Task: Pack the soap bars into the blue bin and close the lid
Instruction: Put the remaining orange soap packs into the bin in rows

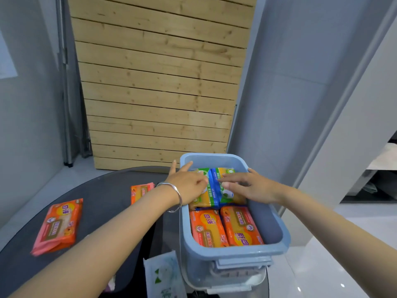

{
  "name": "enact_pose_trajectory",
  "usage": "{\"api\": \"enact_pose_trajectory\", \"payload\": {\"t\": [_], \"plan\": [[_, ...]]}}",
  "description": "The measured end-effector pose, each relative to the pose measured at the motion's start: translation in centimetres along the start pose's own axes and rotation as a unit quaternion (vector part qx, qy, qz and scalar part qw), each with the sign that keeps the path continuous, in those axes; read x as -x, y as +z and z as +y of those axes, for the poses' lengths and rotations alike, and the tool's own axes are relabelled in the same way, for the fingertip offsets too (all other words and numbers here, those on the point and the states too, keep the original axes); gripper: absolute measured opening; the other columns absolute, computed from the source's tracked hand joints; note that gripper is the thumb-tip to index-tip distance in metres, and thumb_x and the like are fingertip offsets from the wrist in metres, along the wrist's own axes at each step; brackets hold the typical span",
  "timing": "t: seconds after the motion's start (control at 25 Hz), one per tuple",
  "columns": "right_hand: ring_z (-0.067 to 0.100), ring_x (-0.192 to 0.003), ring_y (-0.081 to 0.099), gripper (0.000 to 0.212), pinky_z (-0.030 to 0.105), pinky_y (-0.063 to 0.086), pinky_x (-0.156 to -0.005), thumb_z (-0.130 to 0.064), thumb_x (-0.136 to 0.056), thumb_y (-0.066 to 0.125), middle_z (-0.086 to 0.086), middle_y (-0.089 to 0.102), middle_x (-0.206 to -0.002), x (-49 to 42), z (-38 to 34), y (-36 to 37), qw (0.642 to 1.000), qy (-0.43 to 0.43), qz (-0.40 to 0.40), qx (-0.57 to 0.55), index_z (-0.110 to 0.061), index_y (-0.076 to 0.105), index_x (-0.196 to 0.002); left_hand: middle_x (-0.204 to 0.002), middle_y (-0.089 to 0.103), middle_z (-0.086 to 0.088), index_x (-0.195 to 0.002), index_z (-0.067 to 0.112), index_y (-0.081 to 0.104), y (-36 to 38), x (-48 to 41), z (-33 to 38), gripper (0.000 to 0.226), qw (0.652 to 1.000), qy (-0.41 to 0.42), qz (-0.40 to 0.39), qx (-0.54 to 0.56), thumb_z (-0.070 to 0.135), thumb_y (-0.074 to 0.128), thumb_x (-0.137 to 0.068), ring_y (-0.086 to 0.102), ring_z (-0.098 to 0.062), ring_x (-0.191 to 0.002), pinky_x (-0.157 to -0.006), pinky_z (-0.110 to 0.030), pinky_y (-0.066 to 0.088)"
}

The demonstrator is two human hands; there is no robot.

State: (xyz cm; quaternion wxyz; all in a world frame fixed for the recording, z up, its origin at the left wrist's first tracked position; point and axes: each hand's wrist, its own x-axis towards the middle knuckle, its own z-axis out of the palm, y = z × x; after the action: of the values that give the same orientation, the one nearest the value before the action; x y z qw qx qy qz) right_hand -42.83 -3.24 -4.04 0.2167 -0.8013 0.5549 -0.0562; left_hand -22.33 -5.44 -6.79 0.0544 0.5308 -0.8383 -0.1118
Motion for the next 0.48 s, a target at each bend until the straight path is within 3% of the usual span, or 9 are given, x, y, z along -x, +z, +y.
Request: {"api": "enact_pose_trajectory", "payload": {"t": [0.12,0.24,0.4,0.48], "plan": [[-0.011,-0.119,0.049,0.039,0.014,0.032,-0.104,-0.054,-0.088,0.041,-0.03,0.058,-0.123,3.3,-3.7,0.6,0.983,-0.057,0.052,-0.166,-0.038,0.062,-0.117,-0.151,0.031,0.015,-0.141,0.036,0.033,1.2,3.3,-0.6,0.043,0.979,0.01,0.107,0.173,0.038,0.021,-0.099,0.004,-0.007,-0.145,-0.116,-0.041,-0.009],[-0.016,-0.119,0.047,0.041,0.008,0.035,-0.101,-0.051,-0.088,0.045,-0.029,0.057,-0.126,5.9,-7.8,2.2,0.963,-0.107,0.095,-0.228,-0.036,0.061,-0.123,-0.149,0.026,0.021,-0.143,0.038,0.027,2.8,8.5,-2.1,0.046,0.949,0.011,0.173,0.262,0.042,0.028,-0.097,0.008,-0.002,-0.143,-0.119,-0.038,0.001],[-0.027,-0.107,0.045,0.036,-0.001,0.032,-0.092,-0.032,-0.094,0.054,-0.02,0.052,-0.135,7.3,-13.0,6.1,0.956,-0.155,0.103,-0.228,-0.03,0.056,-0.129,-0.156,0.021,0.008,-0.146,0.029,0.023,4.9,14.8,-6.4,0.054,0.953,-0.085,0.183,0.227,0.042,0.037,-0.095,0.01,-0.012,-0.145,-0.119,-0.04,0.007],[-0.022,-0.12,0.038,0.042,0.001,0.028,-0.098,-0.031,-0.093,0.056,-0.019,0.046,-0.14,7.3,-15.0,8.6,0.962,-0.159,0.096,-0.2,-0.028,0.051,-0.135,-0.158,0.014,0.005,-0.148,0.027,0.016,5.9,16.8,-8.4,0.065,0.96,-0.134,0.154,0.191,0.049,0.04,-0.092,0.005,-0.016,-0.146,-0.119,-0.041,0.006]]}}
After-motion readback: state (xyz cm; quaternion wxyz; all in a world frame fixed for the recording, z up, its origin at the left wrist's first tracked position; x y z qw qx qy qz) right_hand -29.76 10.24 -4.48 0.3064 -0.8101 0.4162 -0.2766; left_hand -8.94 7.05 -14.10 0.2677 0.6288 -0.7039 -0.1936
